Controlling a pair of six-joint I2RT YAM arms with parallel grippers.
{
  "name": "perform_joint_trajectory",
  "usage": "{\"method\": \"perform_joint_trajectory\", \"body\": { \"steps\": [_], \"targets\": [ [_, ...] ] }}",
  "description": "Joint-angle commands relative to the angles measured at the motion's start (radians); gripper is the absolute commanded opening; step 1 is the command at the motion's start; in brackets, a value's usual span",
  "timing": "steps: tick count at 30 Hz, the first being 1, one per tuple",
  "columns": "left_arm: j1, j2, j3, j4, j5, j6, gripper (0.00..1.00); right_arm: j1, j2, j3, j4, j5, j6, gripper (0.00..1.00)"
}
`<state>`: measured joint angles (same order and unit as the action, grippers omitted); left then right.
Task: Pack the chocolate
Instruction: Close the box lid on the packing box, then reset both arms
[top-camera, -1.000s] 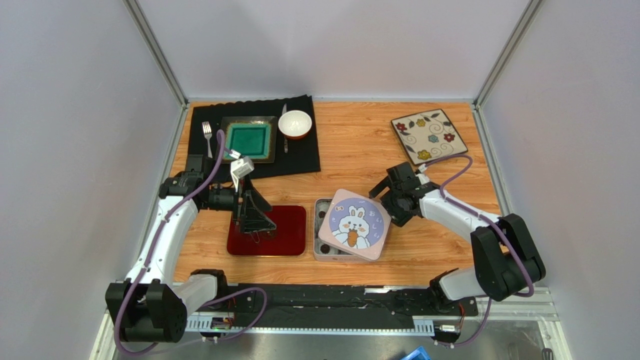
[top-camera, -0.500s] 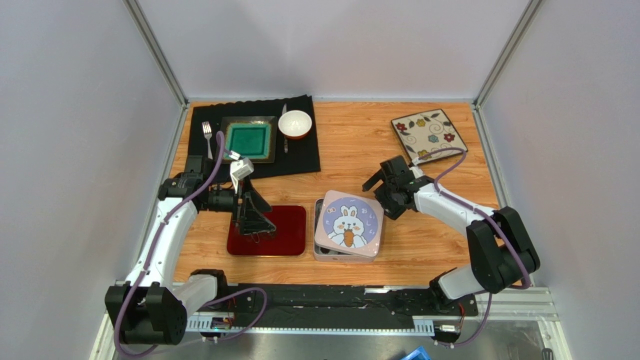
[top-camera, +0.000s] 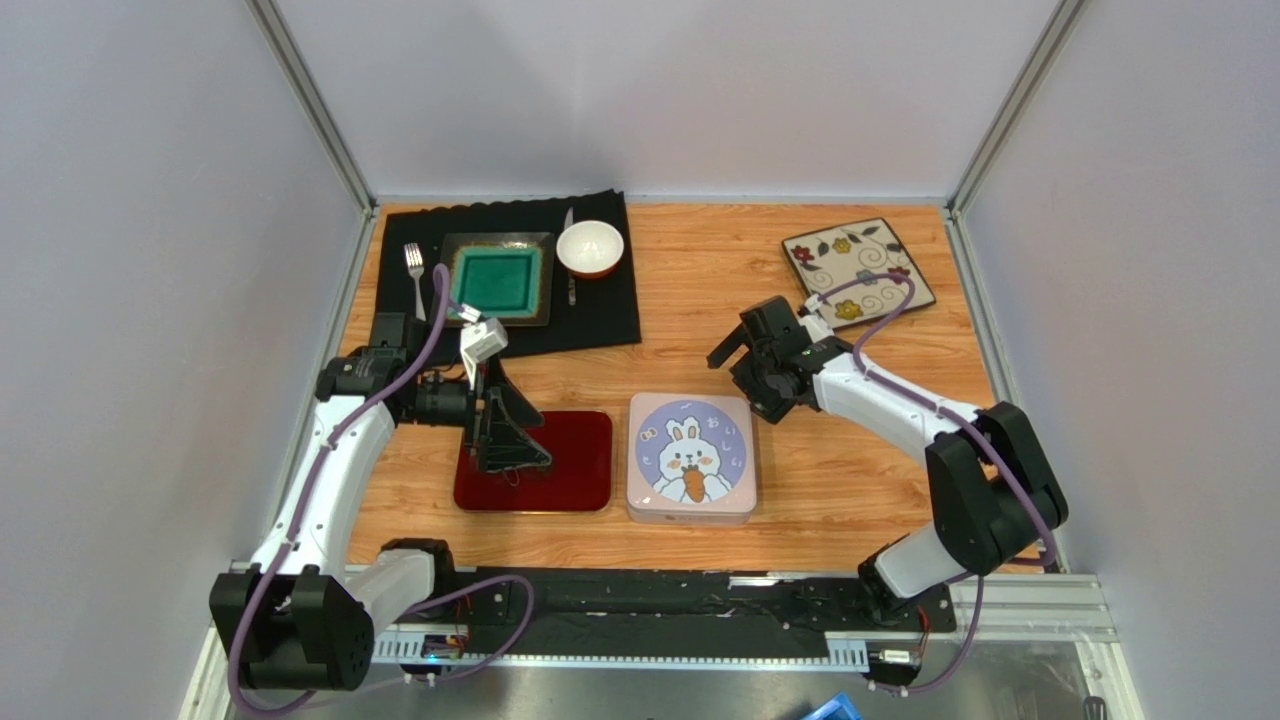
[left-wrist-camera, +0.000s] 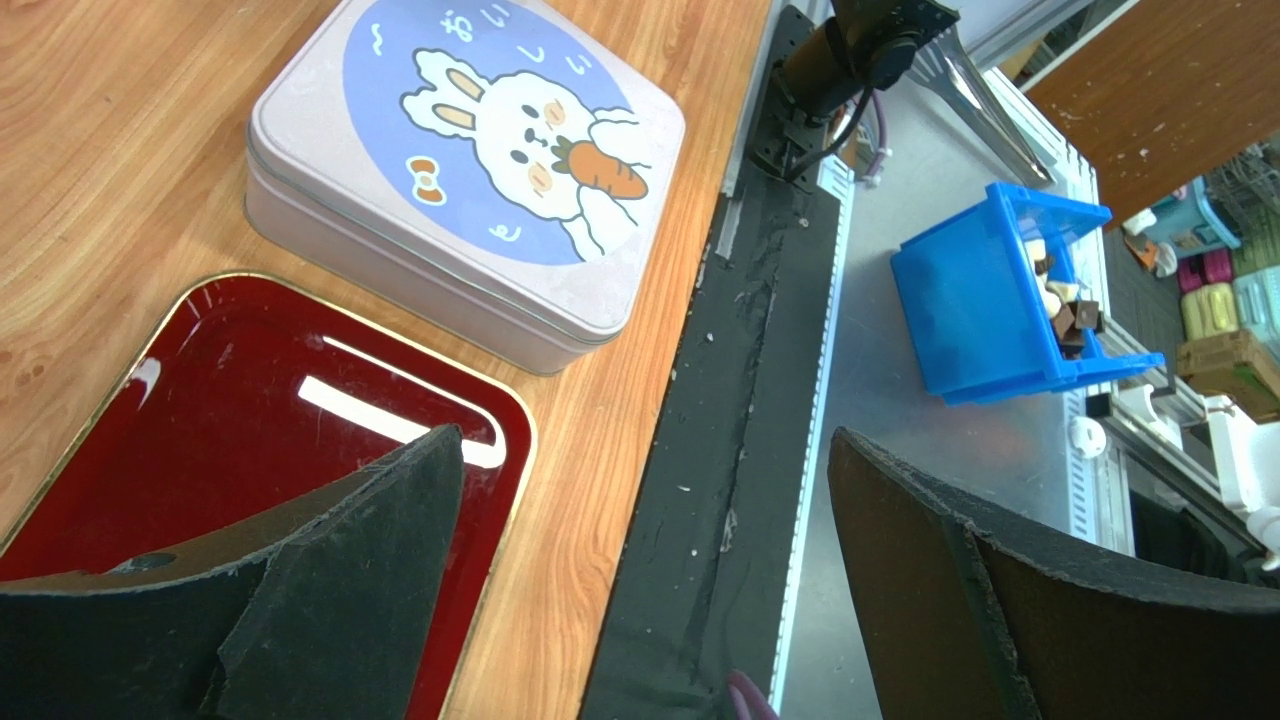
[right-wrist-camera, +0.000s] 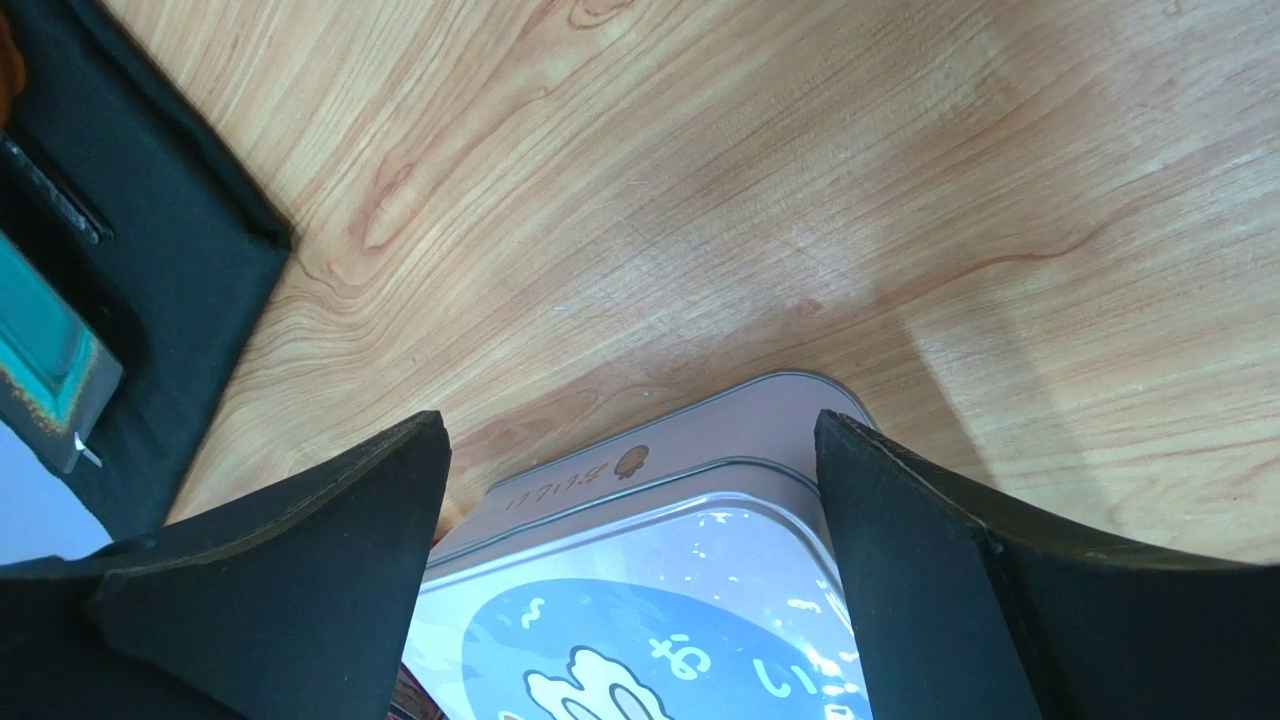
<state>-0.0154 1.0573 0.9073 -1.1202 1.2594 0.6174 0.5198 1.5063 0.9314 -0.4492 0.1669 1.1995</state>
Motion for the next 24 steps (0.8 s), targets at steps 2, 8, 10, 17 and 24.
{"method": "perform_joint_trajectory", "body": {
  "steps": [2, 8, 10, 17, 24],
  "targets": [
    [0.000, -0.020, 0.028, -0.013, 0.021, 0.047, 0.99, 0.009, 0.012, 0.032, -0.003, 0.036, -0.011, 0.96],
    [0.000, -0.016, 0.025, -0.015, 0.018, 0.048, 0.99, 0.016, 0.034, 0.072, -0.020, 0.029, -0.028, 0.97],
    [0.000, -0.011, 0.022, -0.010, 0.015, 0.047, 0.99, 0.022, 0.037, 0.089, -0.025, 0.034, -0.028, 0.97],
    [0.000, -0.008, 0.019, -0.004, 0.012, 0.047, 0.99, 0.046, 0.040, 0.130, -0.068, 0.065, -0.044, 1.00],
    [0.000, -0.006, 0.013, 0.008, 0.011, 0.042, 0.99, 0.048, 0.022, 0.112, -0.083, 0.078, -0.048, 1.00]
  ]
}}
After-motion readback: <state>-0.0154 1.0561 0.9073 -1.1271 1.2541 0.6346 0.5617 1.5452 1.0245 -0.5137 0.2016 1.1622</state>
